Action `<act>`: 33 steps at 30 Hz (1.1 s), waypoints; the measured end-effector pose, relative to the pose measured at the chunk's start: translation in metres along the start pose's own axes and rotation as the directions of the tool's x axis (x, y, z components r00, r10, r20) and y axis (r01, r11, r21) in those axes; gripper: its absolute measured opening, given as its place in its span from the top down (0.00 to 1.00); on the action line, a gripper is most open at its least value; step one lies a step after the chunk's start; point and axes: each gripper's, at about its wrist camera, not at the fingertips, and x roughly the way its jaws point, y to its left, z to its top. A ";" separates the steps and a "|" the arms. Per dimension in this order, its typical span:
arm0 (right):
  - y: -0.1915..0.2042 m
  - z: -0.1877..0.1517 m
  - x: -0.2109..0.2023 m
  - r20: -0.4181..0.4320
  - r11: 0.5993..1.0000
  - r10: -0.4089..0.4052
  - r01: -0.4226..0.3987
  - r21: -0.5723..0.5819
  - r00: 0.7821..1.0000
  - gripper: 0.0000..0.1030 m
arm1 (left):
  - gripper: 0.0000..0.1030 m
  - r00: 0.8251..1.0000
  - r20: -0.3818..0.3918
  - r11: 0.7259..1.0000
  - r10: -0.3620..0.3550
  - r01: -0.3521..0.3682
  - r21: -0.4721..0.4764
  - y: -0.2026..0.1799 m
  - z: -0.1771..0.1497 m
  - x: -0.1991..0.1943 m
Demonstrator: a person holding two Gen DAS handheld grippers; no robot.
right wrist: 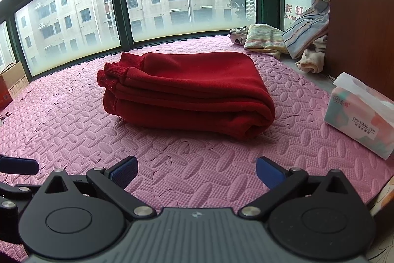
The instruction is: Fold clothes
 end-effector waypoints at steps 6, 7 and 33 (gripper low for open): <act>0.000 -0.001 -0.002 0.001 1.000 -0.004 0.004 0.000 1.000 0.00 | 0.00 1.000 0.001 1.000 0.002 -0.002 0.007 -0.002 -0.001 -0.001; 0.000 -0.001 -0.003 0.002 1.000 -0.004 0.004 -0.001 1.000 0.00 | 0.00 1.000 0.001 1.000 0.003 -0.003 0.008 -0.002 -0.001 -0.002; -0.004 -0.005 -0.014 0.020 1.000 -0.006 0.006 0.003 1.000 0.00 | 0.00 1.000 0.013 0.999 0.013 -0.013 0.030 -0.010 -0.005 -0.010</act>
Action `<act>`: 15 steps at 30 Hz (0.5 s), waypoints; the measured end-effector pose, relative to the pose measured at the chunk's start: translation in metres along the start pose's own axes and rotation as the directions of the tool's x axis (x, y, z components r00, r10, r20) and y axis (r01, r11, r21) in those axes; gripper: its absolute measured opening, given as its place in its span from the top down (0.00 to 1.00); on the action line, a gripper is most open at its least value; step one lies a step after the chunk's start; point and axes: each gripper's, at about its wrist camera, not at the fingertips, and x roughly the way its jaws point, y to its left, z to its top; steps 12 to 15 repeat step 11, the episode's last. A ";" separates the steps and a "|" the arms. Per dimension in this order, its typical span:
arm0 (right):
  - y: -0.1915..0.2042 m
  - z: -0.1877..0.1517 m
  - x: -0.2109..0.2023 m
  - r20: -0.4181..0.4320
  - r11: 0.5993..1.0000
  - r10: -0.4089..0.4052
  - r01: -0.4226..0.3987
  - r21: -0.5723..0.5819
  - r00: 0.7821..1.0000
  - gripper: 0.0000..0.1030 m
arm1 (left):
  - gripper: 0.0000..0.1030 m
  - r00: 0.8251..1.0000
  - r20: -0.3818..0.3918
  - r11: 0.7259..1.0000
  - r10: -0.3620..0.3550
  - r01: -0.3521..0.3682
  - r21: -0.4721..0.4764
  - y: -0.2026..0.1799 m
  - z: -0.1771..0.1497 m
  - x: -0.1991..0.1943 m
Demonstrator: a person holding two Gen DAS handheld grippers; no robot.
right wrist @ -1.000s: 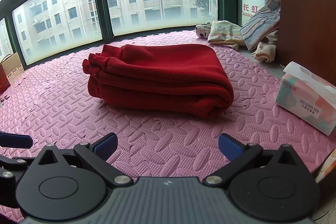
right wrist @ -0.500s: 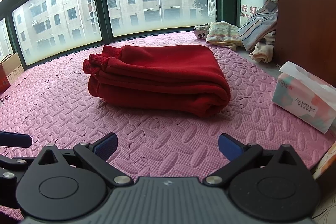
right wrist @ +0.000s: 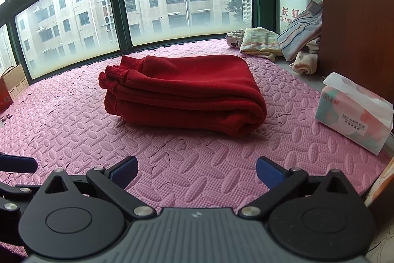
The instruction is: Fold clothes
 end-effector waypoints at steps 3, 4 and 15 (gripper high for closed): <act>0.000 0.000 -0.001 0.000 1.000 0.000 0.000 0.001 1.000 0.00 | 0.00 1.000 0.002 1.000 0.002 -0.002 0.001 0.000 -0.001 -0.001; 0.000 -0.001 0.000 0.000 1.000 0.000 0.000 0.001 1.000 0.00 | 0.00 1.000 0.003 1.000 0.003 -0.003 0.001 0.000 -0.001 -0.001; 0.001 -0.001 0.001 -0.005 1.000 0.000 0.000 0.000 1.000 0.00 | 0.00 1.000 0.002 1.000 0.006 -0.006 0.001 0.000 -0.001 0.000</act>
